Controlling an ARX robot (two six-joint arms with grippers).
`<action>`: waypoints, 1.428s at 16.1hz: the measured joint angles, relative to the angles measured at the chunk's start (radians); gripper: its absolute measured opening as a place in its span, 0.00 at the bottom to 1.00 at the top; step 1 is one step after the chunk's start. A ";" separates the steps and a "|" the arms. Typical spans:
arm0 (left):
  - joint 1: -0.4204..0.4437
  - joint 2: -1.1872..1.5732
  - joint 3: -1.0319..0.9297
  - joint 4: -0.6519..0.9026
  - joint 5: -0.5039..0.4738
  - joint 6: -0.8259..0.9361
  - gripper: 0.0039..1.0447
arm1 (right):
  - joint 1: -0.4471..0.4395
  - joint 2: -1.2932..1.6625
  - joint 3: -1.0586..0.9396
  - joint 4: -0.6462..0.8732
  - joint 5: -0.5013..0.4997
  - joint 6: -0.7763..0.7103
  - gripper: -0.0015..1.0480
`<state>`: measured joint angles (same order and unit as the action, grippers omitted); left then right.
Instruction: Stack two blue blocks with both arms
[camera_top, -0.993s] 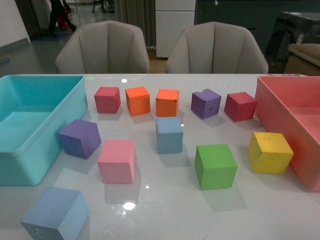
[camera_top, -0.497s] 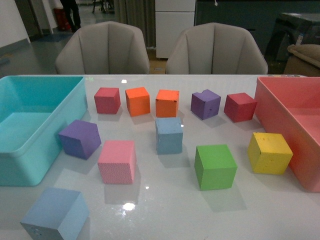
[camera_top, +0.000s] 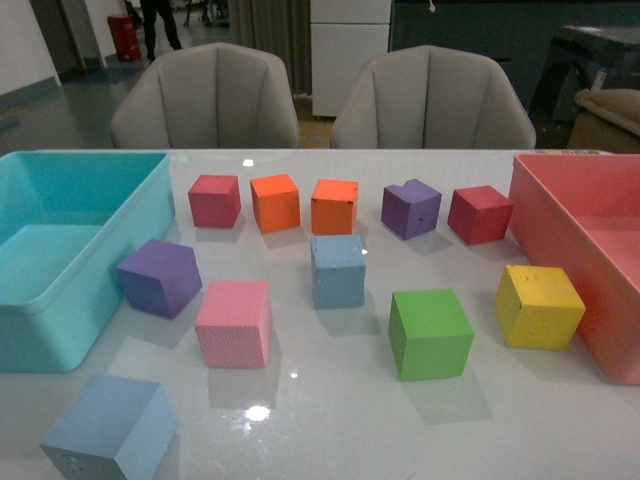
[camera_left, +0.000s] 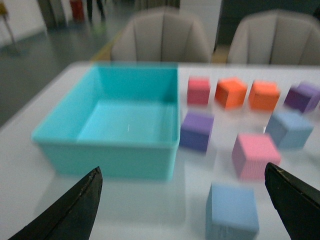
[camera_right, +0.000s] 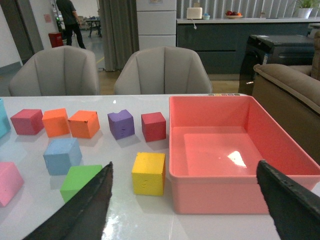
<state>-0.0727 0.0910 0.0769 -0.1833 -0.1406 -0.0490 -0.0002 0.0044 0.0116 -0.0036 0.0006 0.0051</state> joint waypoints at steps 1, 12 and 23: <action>-0.069 0.092 0.071 -0.064 -0.083 -0.043 0.94 | 0.000 0.000 0.000 0.000 -0.002 0.000 0.94; -0.108 0.945 0.238 0.594 0.134 -0.008 0.94 | 0.000 0.000 0.000 0.000 -0.001 0.000 0.94; -0.101 1.467 0.310 0.672 0.204 0.056 0.94 | 0.000 0.000 0.000 0.000 -0.001 0.000 0.94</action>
<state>-0.1741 1.5578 0.3870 0.4885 0.0635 0.0071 -0.0002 0.0044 0.0116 -0.0032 -0.0006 0.0055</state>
